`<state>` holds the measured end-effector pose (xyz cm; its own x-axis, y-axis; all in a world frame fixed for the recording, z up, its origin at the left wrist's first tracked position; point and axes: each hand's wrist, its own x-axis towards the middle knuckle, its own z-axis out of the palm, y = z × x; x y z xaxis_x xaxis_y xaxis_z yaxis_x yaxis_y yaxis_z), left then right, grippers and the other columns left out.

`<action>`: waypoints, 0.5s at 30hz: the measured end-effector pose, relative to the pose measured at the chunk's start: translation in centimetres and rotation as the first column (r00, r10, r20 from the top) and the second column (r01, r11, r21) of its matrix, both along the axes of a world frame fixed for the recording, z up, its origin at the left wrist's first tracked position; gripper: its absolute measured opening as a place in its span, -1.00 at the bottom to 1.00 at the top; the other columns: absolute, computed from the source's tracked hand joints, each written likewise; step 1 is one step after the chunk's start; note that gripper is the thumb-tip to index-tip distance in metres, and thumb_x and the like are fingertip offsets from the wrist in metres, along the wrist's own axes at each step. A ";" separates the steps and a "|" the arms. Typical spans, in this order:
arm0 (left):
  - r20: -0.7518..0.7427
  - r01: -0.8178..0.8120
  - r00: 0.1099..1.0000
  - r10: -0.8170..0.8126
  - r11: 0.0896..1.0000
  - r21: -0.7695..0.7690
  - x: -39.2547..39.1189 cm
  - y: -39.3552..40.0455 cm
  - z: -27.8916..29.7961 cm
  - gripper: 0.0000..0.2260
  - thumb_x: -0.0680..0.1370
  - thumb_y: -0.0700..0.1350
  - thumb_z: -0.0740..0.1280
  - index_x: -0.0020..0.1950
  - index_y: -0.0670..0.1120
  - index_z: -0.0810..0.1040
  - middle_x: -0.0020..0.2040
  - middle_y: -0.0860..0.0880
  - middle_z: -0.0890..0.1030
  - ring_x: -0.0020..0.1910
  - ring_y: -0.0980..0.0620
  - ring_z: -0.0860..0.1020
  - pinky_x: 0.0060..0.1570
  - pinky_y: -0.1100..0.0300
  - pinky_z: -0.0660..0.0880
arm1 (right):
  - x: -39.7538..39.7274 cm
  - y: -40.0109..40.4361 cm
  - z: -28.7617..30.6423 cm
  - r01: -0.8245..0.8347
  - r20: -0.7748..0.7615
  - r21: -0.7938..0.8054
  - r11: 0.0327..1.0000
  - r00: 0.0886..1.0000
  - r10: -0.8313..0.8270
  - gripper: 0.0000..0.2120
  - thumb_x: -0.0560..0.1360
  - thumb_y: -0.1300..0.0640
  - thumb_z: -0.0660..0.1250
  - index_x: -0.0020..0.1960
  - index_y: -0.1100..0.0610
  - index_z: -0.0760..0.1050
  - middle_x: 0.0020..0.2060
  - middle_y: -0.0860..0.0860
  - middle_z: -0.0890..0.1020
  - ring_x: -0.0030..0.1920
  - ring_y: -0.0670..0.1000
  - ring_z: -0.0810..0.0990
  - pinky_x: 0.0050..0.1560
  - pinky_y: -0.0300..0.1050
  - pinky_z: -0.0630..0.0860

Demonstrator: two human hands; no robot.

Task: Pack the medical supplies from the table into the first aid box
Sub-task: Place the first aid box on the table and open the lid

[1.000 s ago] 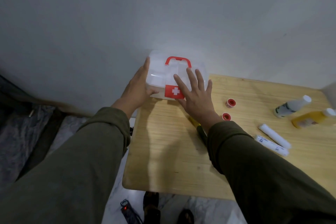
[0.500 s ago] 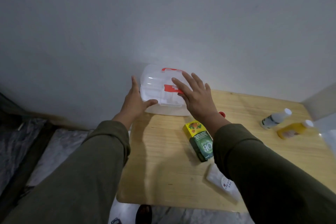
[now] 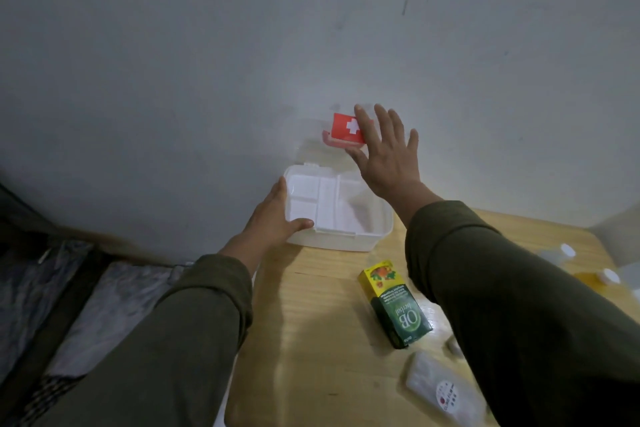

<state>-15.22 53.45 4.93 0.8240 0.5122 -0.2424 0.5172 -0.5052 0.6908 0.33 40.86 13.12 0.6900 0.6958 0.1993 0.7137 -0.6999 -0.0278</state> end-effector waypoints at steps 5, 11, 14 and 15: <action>-0.026 0.025 0.999 -0.024 1.000 0.012 0.1 0.1 0.1 -0.09 0.46 0.06 0.41 0.55 -0.04 -0.18 0.56 -0.05 0.07 0.48 -0.15 0.20 0.39 -0.03 0.24 | 0.2 1.0 -0.1 0.038 0.018 -0.003 0.999 0.999 -0.038 -0.32 0.57 -0.25 -0.02 0.53 -0.01 -0.23 0.56 0.08 -0.09 0.55 0.18 -0.14 0.45 0.35 -0.11; -0.040 0.055 0.998 -0.055 0.998 0.024 0.1 0.2 0.5 -0.10 0.47 0.05 0.40 0.55 -0.06 -0.18 0.57 -0.05 0.04 0.50 -0.15 0.17 0.41 -0.04 0.22 | 0.2 1.5 -0.9 0.116 0.052 -0.051 0.992 0.992 -0.114 -0.24 0.56 -0.21 0.07 0.51 0.02 -0.33 0.55 0.10 -0.21 0.53 0.20 -0.23 0.47 0.29 -0.11; -0.028 0.048 0.999 -0.047 0.998 0.030 0.0 0.0 0.6 -0.11 0.47 0.03 0.40 0.55 -0.07 -0.17 0.57 -0.04 0.02 0.51 -0.14 0.16 0.42 -0.01 0.20 | 0.2 1.2 -0.9 0.084 0.063 -0.036 0.996 0.995 -0.081 -0.22 0.56 -0.20 0.09 0.51 0.03 -0.33 0.54 0.11 -0.23 0.53 0.20 -0.26 0.48 0.27 -0.12; -0.024 0.045 0.999 -0.044 0.998 0.035 0.0 0.0 0.6 -0.11 0.48 0.02 0.40 0.55 -0.08 -0.17 0.57 -0.04 0.02 0.51 -0.13 0.15 0.42 0.00 0.20 | 0.3 1.0 -0.9 0.075 0.071 -0.037 0.996 0.995 -0.073 -0.22 0.55 -0.21 0.09 0.51 0.02 -0.32 0.54 0.11 -0.23 0.53 0.20 -0.26 0.48 0.27 -0.13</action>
